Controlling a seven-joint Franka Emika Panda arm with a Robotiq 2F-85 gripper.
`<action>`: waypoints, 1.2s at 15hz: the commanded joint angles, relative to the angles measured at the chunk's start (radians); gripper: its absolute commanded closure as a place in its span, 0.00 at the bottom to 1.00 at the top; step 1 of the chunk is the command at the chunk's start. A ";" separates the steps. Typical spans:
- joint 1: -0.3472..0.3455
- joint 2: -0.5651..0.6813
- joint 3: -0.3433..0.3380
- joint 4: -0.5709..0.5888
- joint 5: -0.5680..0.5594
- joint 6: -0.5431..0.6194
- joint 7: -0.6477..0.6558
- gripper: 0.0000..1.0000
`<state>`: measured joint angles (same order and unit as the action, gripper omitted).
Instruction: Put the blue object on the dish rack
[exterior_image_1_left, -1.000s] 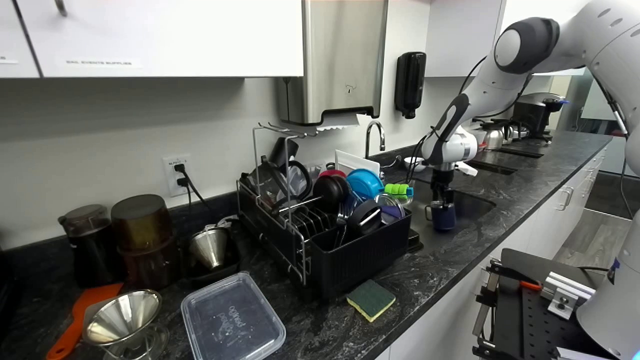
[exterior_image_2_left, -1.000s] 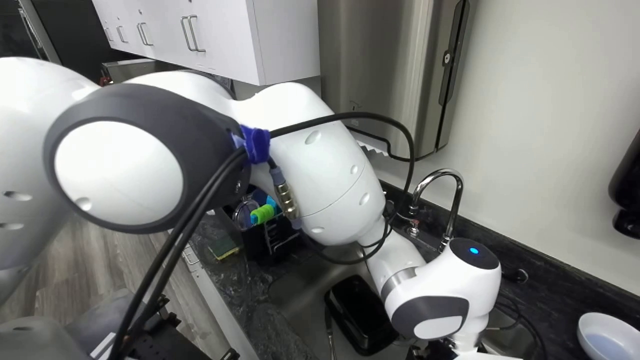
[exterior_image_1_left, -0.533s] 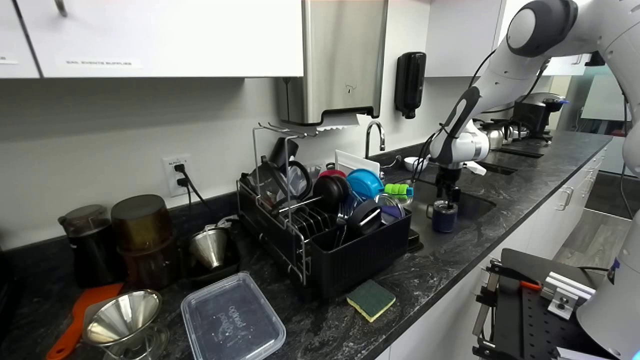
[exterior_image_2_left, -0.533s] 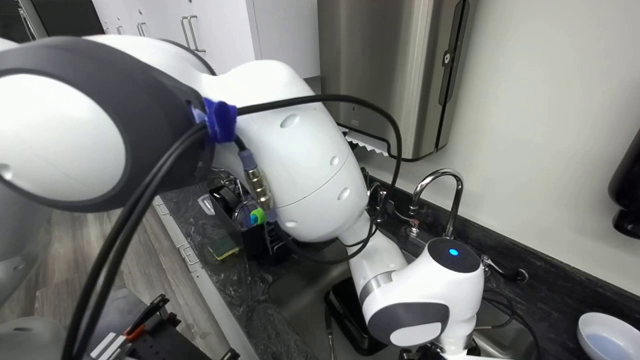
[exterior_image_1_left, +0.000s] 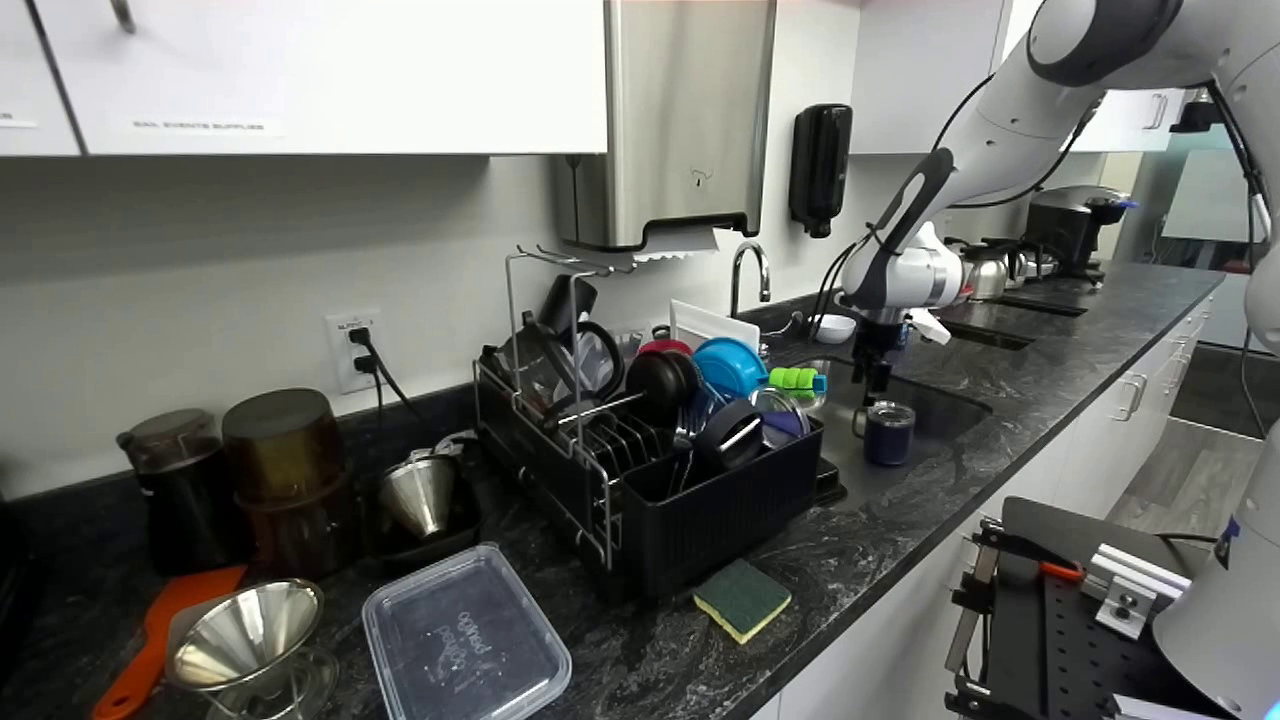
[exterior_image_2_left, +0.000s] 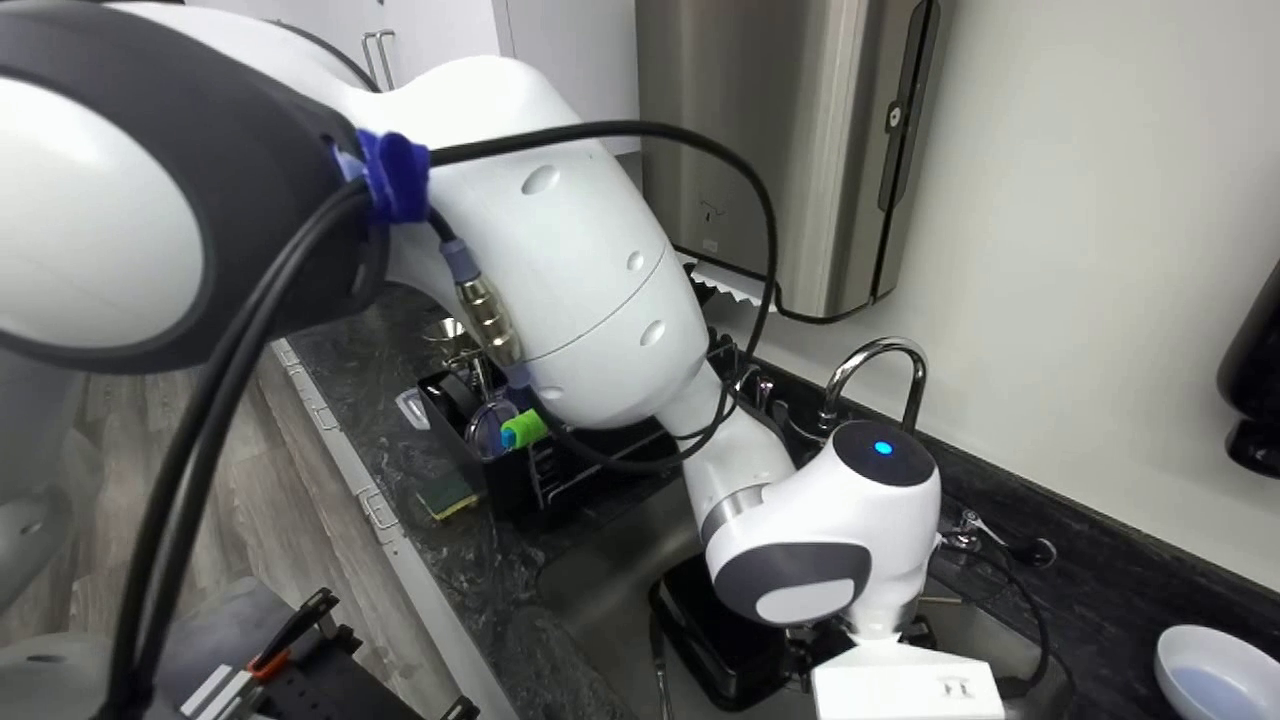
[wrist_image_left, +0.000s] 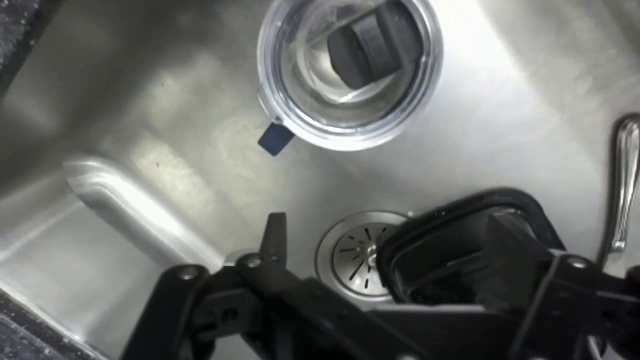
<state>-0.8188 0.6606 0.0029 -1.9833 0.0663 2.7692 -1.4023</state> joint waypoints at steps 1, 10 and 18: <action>-0.007 0.025 0.031 0.058 0.084 -0.035 0.123 0.00; 0.013 0.162 -0.013 0.255 0.084 -0.073 0.517 0.00; 0.010 0.270 -0.061 0.425 0.054 -0.176 0.798 0.00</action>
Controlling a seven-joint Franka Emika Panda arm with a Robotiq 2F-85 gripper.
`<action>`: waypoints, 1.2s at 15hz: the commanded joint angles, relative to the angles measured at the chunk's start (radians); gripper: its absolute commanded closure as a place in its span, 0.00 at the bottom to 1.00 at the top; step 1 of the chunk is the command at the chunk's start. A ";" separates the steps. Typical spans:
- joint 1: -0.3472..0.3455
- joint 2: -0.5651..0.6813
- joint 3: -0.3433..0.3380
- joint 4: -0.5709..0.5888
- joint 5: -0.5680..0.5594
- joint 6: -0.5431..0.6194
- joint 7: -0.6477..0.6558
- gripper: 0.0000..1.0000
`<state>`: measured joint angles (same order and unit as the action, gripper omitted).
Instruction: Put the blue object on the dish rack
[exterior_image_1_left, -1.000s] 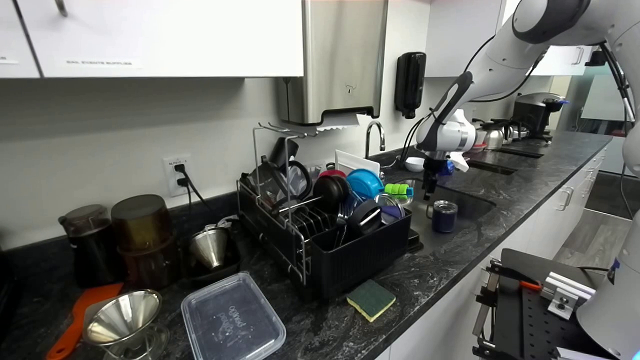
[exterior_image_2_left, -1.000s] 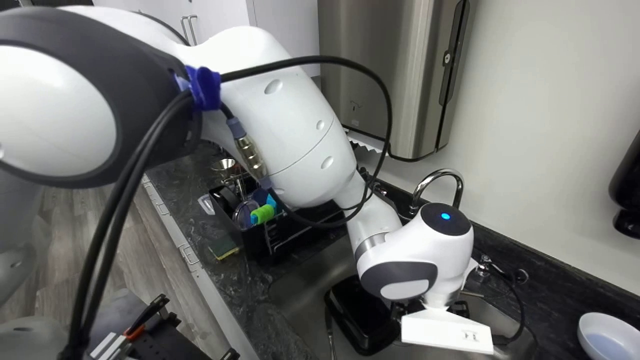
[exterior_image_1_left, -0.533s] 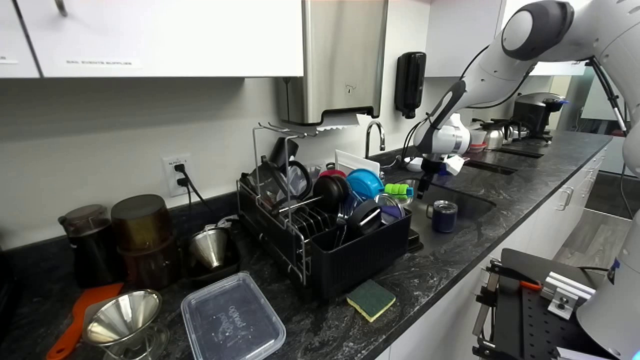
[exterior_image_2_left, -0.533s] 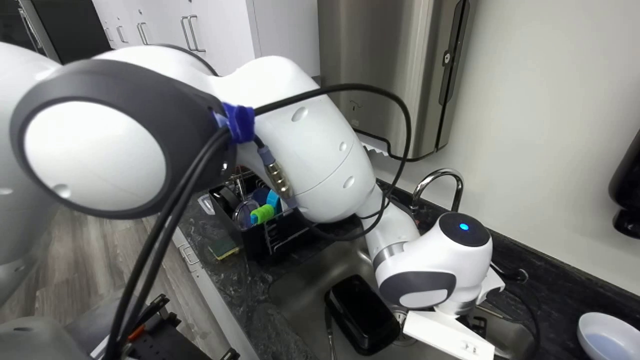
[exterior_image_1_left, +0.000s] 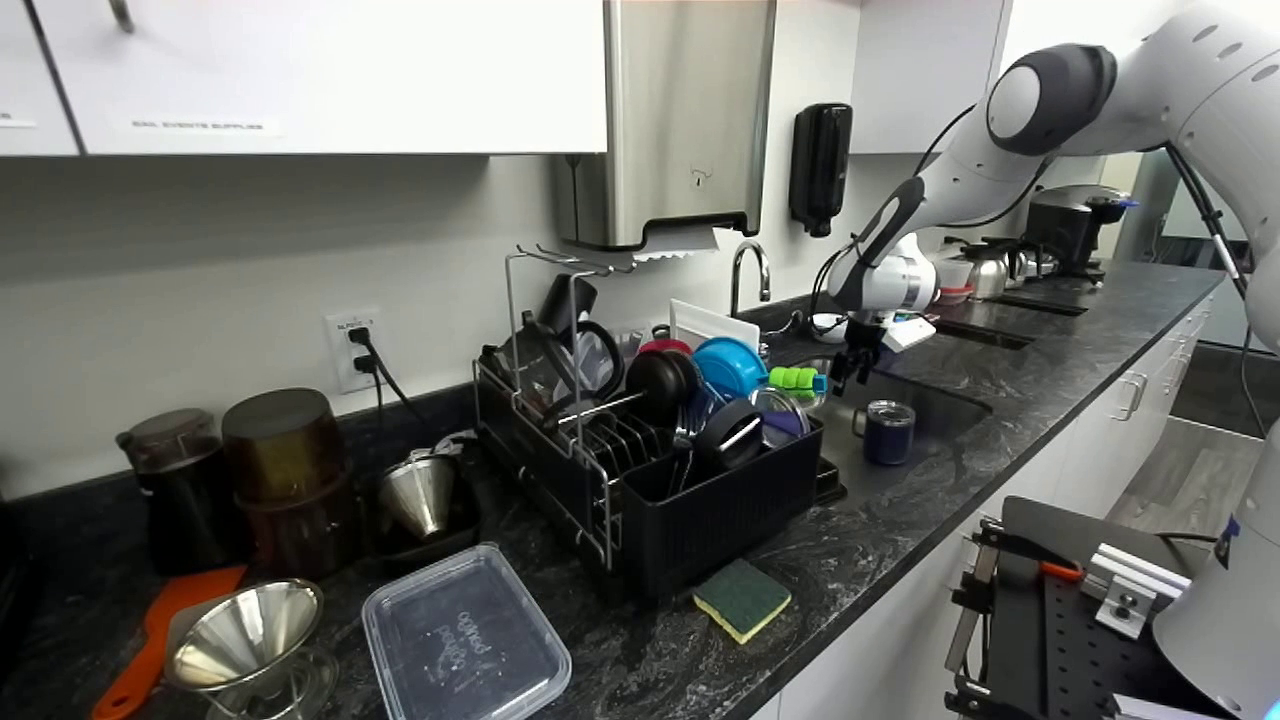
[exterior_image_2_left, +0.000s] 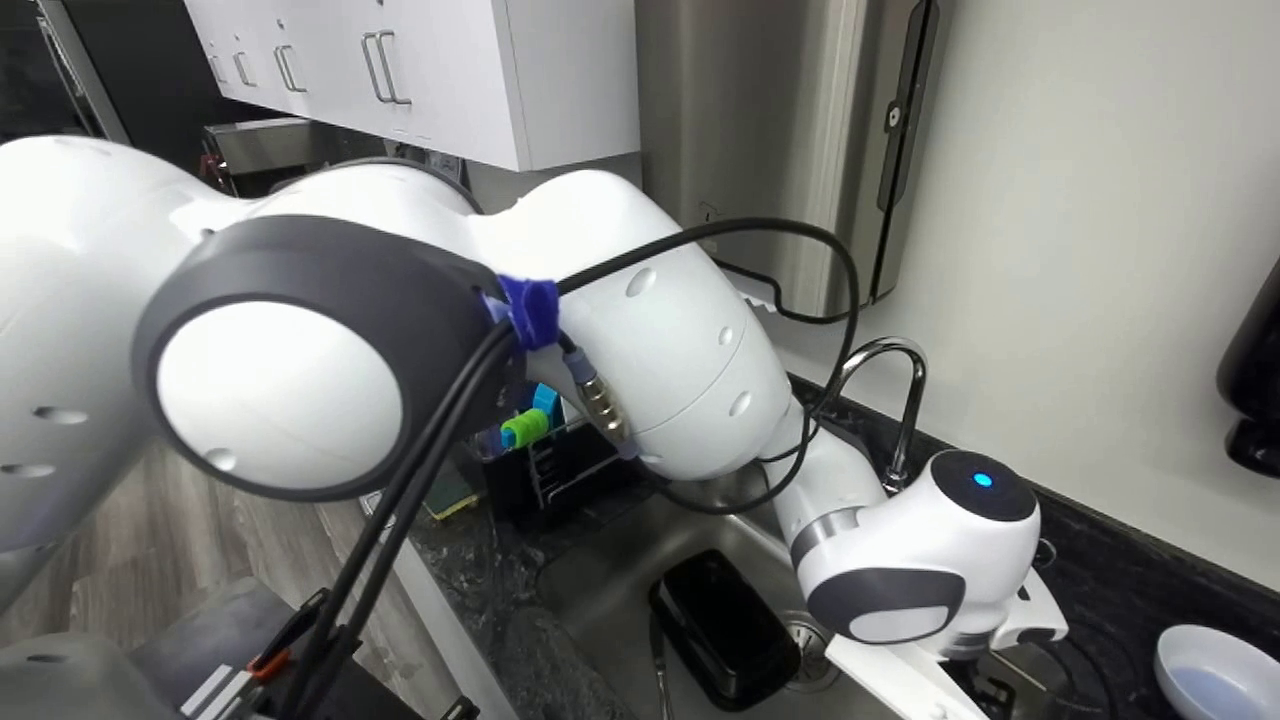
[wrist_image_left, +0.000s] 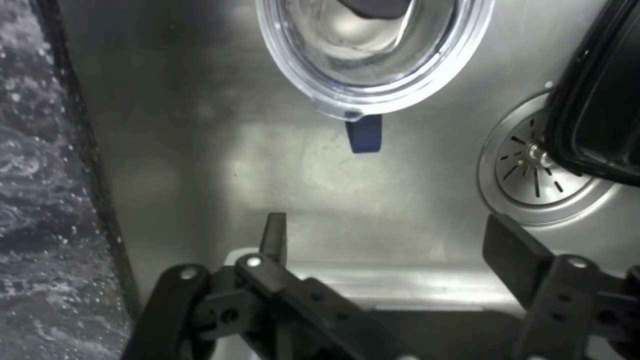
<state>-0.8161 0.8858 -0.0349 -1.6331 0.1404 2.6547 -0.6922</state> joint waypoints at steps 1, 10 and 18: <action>0.007 0.059 -0.029 0.095 -0.023 -0.072 0.115 0.00; -0.001 0.157 -0.057 0.225 -0.037 -0.191 0.295 0.00; 0.007 0.206 -0.063 0.274 -0.061 -0.297 0.298 0.00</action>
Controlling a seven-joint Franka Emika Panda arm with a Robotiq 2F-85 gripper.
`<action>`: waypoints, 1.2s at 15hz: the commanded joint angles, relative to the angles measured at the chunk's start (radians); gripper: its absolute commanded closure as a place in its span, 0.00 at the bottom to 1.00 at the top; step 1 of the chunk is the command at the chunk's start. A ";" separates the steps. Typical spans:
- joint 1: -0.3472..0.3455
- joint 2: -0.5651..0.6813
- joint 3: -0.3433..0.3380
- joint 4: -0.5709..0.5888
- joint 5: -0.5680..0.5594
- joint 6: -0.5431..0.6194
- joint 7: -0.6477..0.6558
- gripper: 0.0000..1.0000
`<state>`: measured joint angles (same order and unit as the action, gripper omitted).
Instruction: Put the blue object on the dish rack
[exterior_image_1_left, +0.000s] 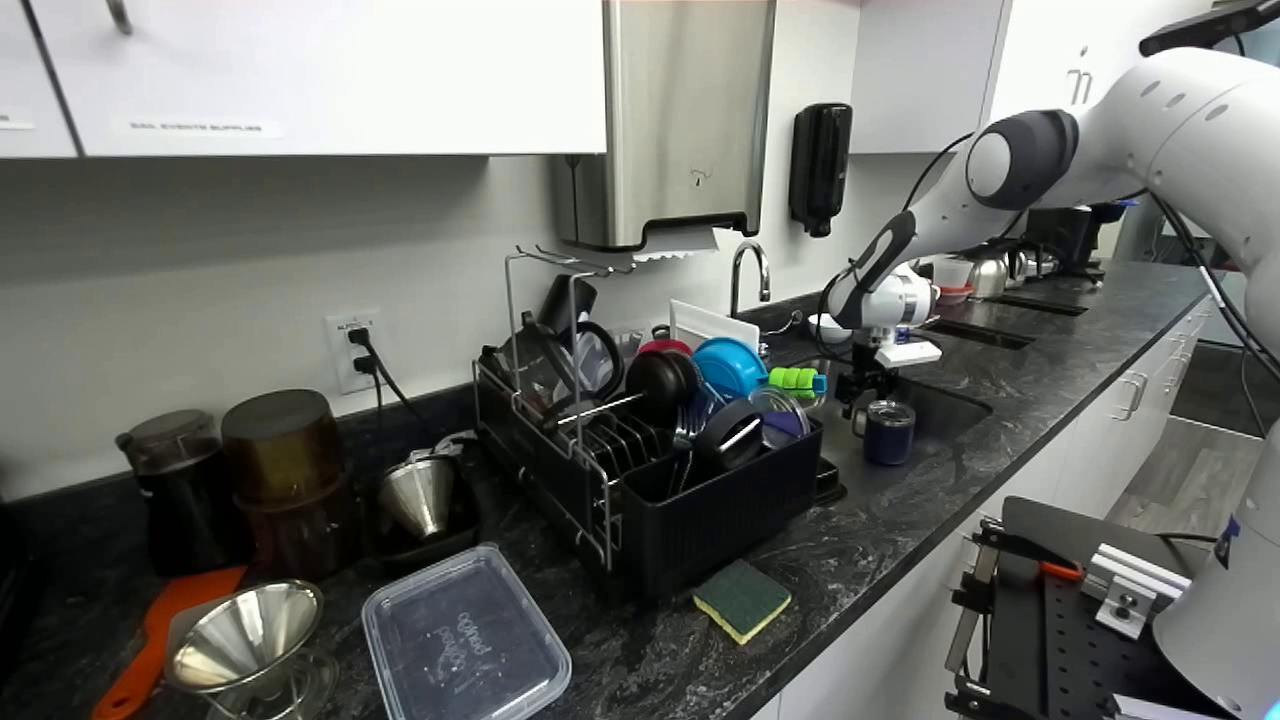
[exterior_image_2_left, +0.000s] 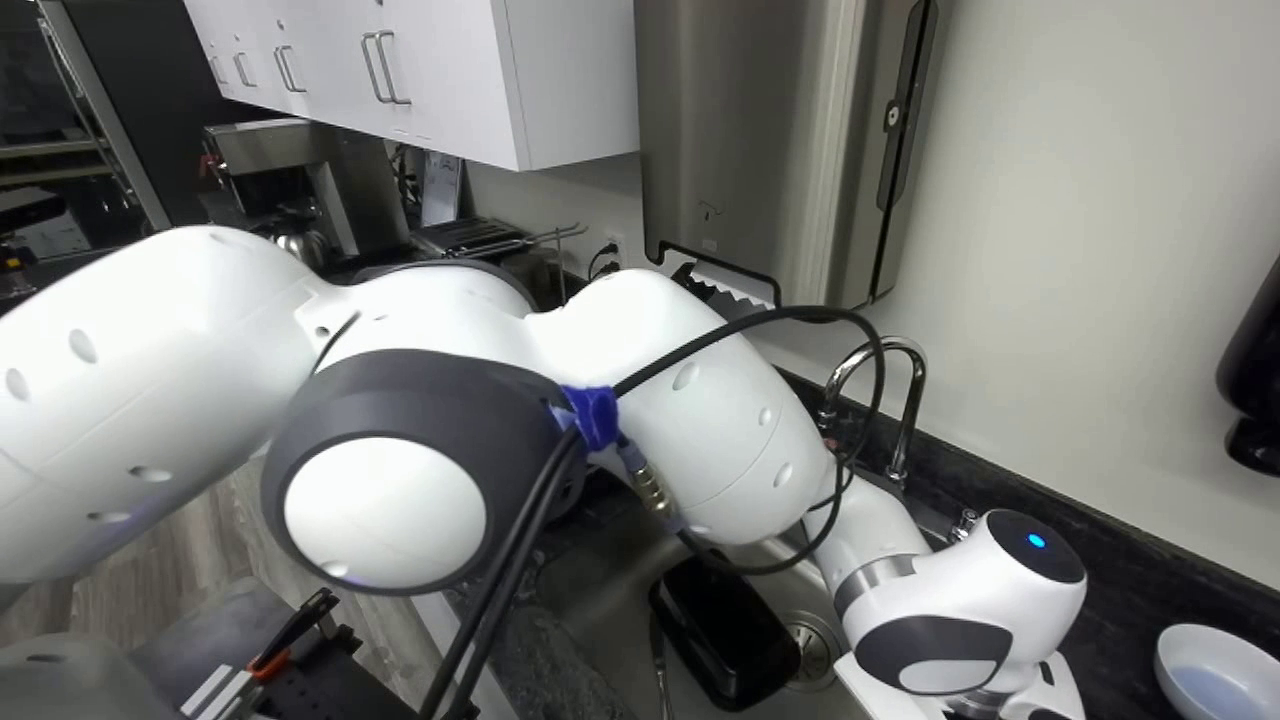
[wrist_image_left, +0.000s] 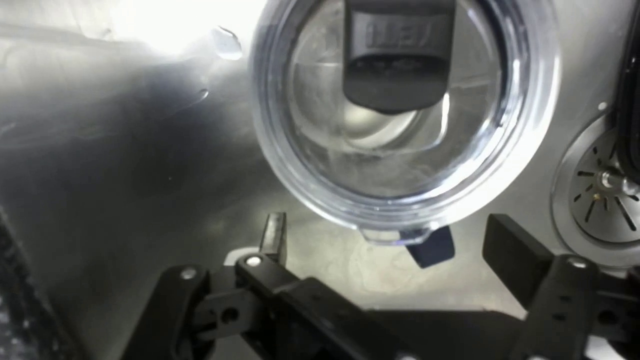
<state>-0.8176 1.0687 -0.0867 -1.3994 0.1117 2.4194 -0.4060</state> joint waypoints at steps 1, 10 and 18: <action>0.012 0.025 -0.013 0.037 -0.043 -0.068 0.009 0.00; 0.028 0.034 -0.019 0.036 -0.110 -0.103 0.002 0.00; 0.030 0.044 -0.025 0.043 -0.129 -0.114 -0.001 0.00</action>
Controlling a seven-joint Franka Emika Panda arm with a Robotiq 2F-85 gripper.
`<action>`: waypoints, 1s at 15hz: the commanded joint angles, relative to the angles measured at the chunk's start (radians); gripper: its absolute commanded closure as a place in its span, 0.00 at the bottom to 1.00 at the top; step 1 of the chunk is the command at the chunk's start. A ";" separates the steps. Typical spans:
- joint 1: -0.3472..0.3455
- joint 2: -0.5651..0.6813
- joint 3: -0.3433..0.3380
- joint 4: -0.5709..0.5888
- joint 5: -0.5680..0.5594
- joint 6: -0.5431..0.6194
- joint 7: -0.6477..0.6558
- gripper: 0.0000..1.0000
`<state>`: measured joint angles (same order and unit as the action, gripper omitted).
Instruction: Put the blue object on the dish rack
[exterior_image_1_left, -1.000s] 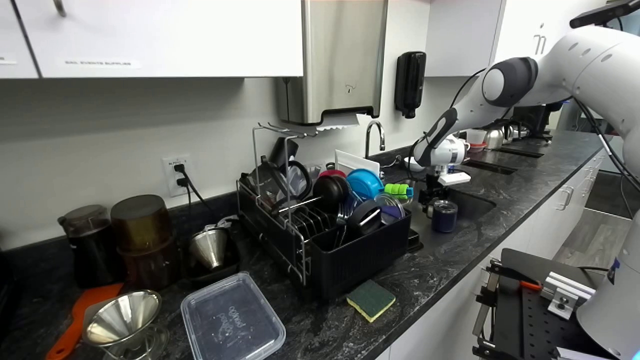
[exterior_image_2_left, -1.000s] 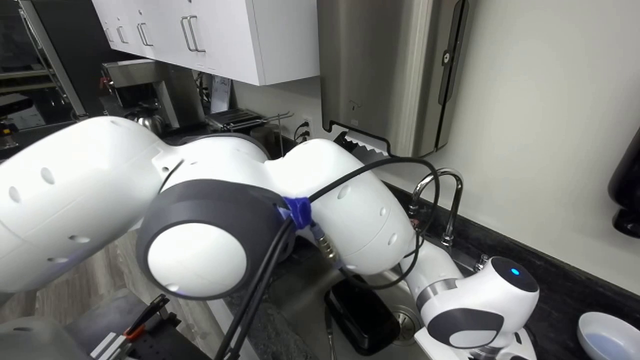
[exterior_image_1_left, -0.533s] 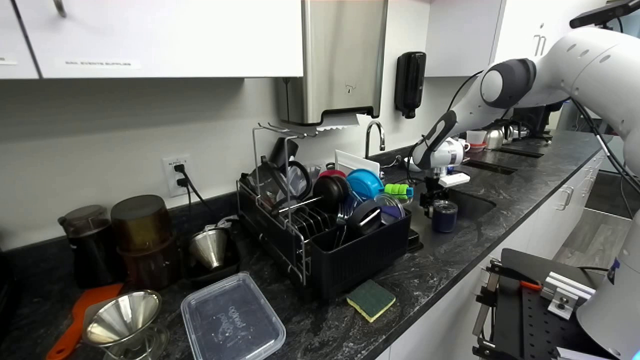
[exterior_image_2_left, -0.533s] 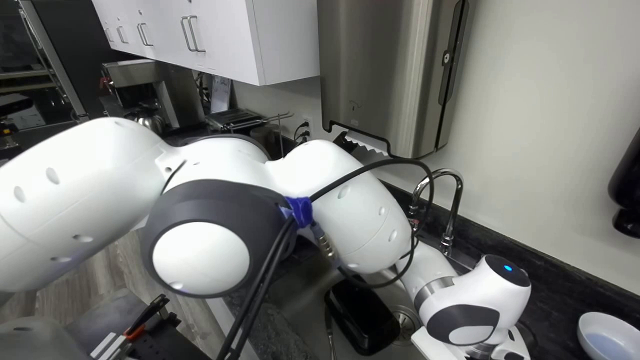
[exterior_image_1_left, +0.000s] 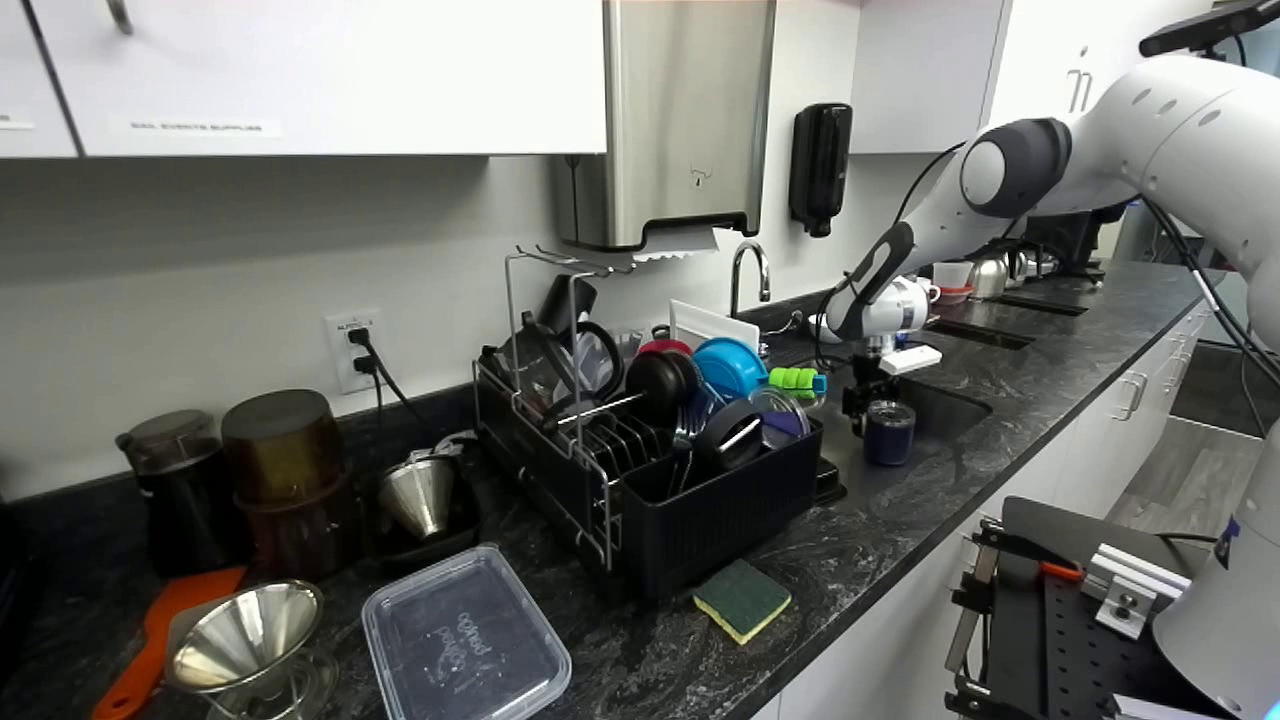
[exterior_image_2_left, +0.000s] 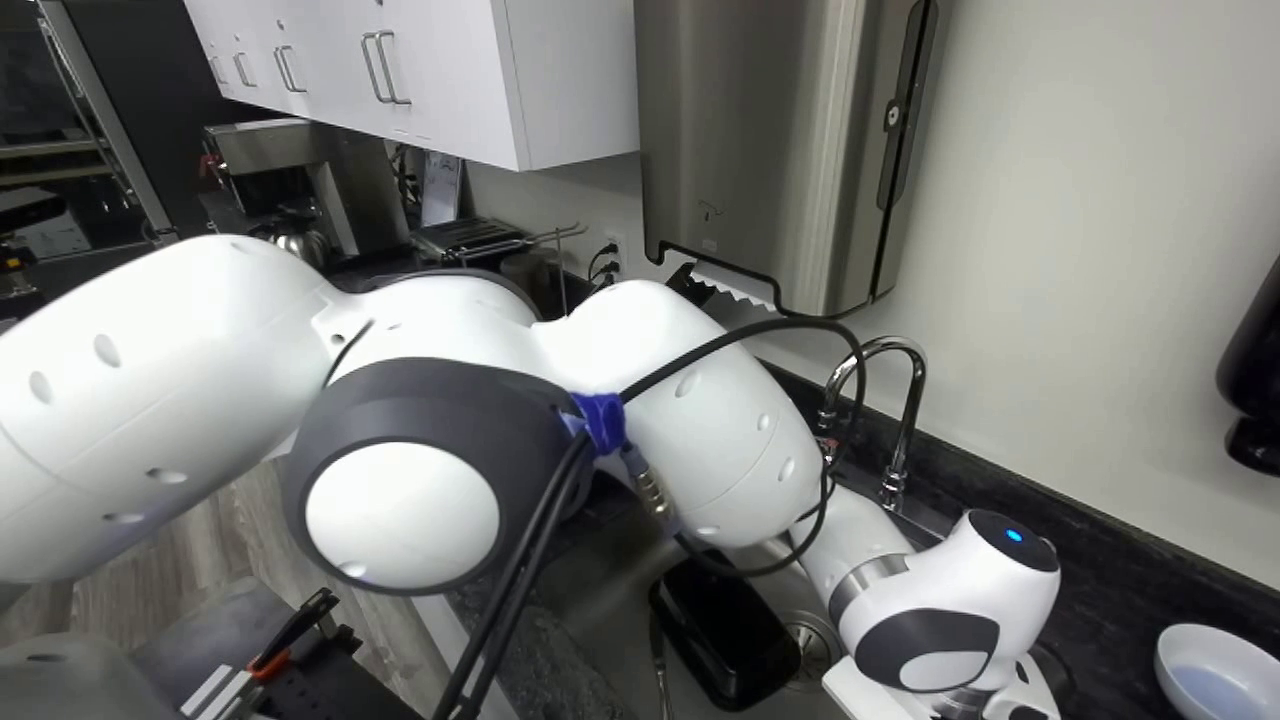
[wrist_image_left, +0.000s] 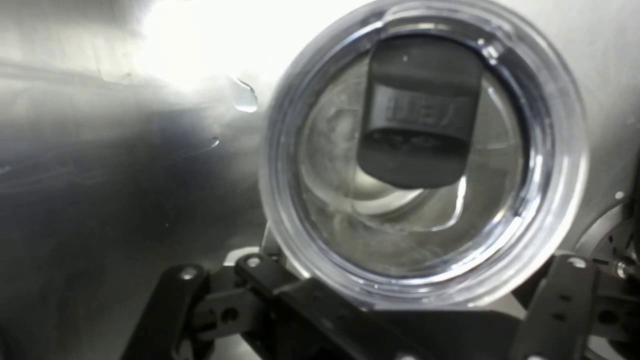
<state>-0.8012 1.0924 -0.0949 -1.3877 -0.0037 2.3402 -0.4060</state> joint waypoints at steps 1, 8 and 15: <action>0.013 0.019 -0.015 0.029 -0.015 -0.033 -0.004 0.25; 0.014 0.019 -0.010 0.014 -0.027 -0.011 -0.042 0.69; 0.010 0.004 0.000 -0.015 -0.037 0.015 -0.094 0.96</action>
<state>-0.7927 1.1082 -0.0953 -1.3874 -0.0236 2.3415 -0.4652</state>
